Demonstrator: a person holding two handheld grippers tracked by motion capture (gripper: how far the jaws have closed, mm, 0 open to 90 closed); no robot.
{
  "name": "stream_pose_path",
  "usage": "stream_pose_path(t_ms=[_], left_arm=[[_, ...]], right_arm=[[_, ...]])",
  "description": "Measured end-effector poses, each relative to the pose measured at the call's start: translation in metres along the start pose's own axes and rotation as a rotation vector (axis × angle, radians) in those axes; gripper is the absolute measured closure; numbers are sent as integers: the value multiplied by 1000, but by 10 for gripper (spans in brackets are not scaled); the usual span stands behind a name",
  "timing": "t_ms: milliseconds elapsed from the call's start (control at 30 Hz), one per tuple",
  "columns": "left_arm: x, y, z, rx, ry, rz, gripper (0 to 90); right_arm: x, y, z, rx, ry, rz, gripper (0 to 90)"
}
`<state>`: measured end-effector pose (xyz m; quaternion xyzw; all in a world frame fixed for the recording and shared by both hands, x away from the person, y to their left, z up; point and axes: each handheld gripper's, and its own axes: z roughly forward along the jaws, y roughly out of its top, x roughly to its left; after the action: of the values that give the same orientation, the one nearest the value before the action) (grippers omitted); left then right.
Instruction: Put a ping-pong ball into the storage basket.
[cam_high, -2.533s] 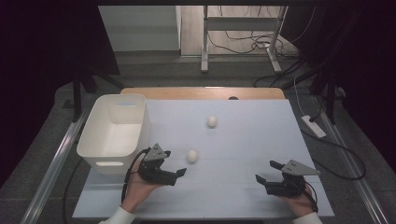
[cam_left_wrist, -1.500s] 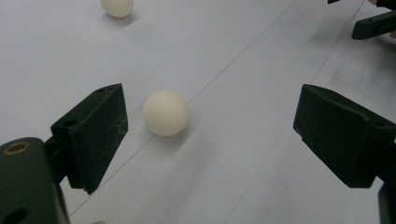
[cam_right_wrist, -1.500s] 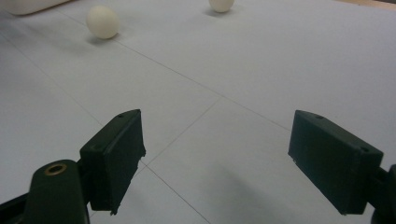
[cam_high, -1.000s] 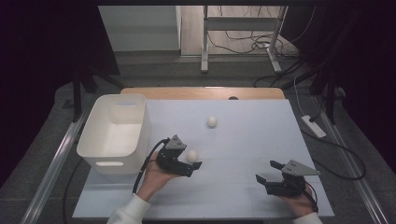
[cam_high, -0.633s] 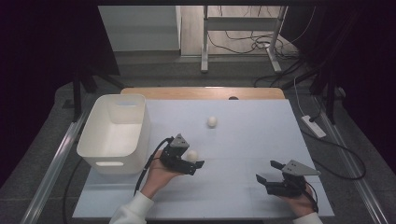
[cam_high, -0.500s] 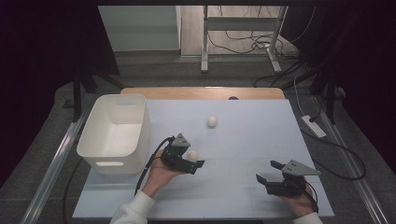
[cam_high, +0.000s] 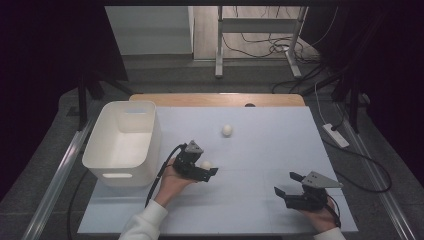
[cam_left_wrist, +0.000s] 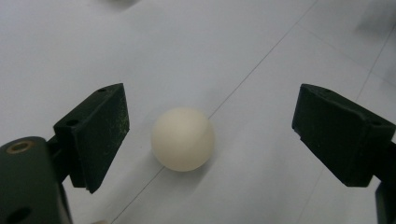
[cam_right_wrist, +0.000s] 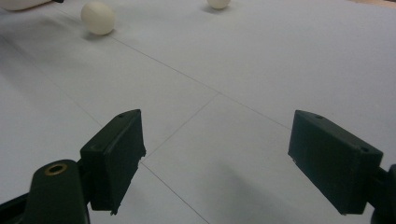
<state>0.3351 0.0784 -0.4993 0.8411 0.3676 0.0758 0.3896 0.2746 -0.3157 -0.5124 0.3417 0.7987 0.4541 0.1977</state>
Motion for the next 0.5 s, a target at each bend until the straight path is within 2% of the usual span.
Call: stream_pose_path(t_ms=[500], left_arm=[[6,-3,14,58,8,1,114]], right_arm=[[0,0,0,3,-1,-2,181]])
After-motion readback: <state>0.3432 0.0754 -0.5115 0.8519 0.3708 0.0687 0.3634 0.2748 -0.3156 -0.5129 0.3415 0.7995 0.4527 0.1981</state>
